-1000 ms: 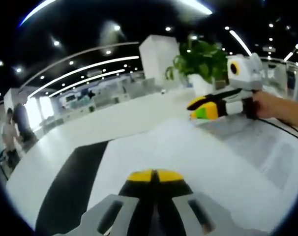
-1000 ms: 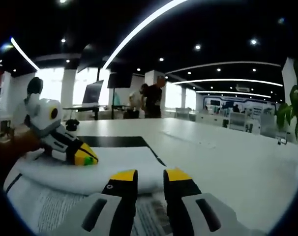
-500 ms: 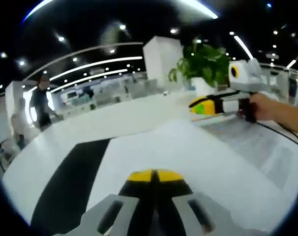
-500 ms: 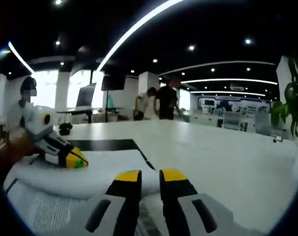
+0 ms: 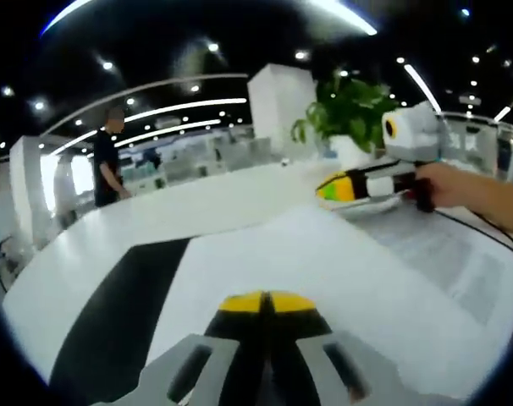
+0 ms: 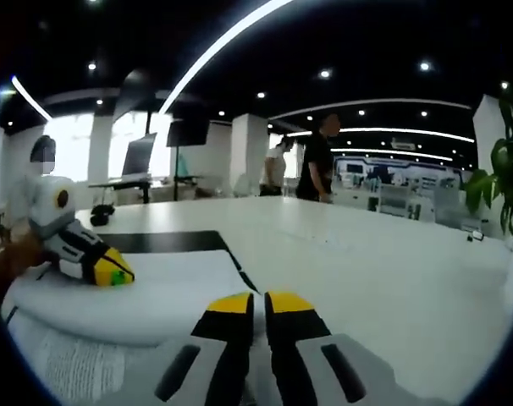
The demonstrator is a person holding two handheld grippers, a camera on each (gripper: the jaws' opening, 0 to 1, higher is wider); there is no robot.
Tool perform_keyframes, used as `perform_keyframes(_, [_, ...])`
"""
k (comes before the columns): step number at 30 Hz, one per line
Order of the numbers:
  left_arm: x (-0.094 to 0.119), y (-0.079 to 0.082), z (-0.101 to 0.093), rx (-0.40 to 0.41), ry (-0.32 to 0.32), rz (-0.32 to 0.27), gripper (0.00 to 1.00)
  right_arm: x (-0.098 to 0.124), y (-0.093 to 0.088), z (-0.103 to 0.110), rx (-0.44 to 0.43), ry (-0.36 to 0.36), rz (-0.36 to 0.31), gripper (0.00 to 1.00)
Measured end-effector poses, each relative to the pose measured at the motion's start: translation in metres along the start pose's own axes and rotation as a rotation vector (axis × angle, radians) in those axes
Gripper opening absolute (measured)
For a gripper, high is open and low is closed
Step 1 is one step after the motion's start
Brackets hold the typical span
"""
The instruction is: Flip through the bound document one page at a time
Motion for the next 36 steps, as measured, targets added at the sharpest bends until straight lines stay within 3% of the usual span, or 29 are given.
perform_keyframes(8, [0.0, 0.0, 0.0, 0.002, 0.0, -0.001, 0.03, -0.005, -0.004, -0.003, 0.023, -0.002, 0.034, 0.05])
perform_keyframes(36, [0.001, 0.001, 0.002, 0.002, 0.004, -0.003, 0.03, -0.001, -0.008, 0.018, 0.086, 0.074, 0.03, 0.04])
Point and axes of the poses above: the point that each gripper's makers call its tool centre point, and the gripper's own axes: x roughly backward along the fingers, z roughly to its left, y roughly out of its top, the point moved 7 cm from there along x, roughly backward along the fingers, and after that the axes turned 3 degrees about -y, right-handed, at the moved point
